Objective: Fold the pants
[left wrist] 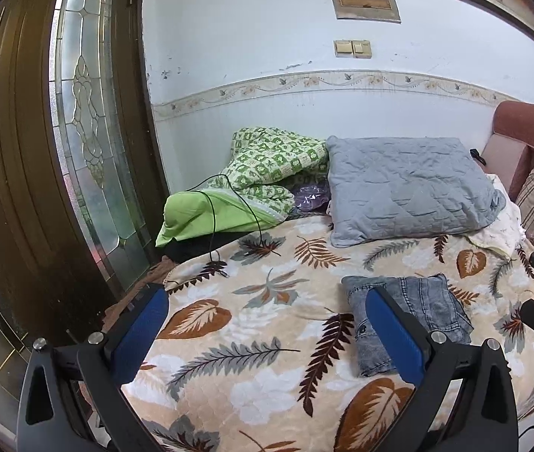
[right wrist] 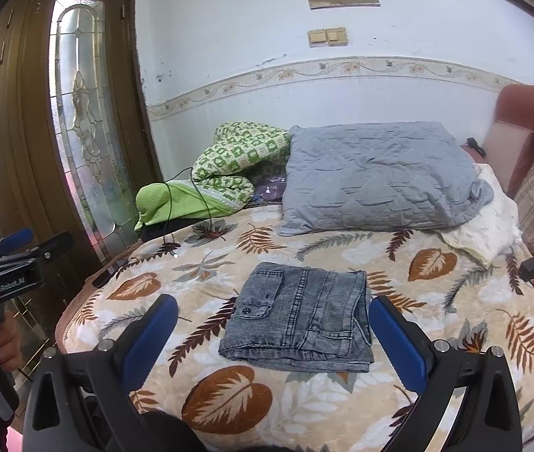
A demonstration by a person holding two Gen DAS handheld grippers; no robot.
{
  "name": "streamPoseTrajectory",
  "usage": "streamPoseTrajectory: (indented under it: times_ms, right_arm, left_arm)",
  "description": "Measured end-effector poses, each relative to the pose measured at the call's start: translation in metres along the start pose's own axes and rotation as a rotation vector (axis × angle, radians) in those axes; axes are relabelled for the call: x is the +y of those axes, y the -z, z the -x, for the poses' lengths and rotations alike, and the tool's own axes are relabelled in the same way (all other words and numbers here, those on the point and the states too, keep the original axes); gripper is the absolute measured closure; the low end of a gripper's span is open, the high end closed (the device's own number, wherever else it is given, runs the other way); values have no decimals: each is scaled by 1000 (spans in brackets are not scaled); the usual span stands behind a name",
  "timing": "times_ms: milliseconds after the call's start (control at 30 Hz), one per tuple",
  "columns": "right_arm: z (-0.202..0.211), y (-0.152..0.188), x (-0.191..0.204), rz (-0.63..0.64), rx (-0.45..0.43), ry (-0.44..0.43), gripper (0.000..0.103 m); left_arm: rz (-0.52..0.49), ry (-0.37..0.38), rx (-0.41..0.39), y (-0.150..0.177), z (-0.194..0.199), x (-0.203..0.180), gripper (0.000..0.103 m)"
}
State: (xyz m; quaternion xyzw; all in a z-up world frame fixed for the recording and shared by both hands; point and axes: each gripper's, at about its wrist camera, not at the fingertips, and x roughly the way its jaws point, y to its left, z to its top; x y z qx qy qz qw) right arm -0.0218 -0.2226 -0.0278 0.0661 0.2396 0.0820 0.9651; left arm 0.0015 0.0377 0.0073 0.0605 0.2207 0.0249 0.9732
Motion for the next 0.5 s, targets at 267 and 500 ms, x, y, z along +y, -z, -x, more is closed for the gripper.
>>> streamPoseTrajectory:
  times_ms: [267,500]
  right_arm:
    - [-5,3,2,12,8,11,0]
    - [-9,4,6,25,12,19,0]
  left_arm:
    - [0,-13,1,3,-2,2,0]
    - [17,-3,1,4,-3,2,0]
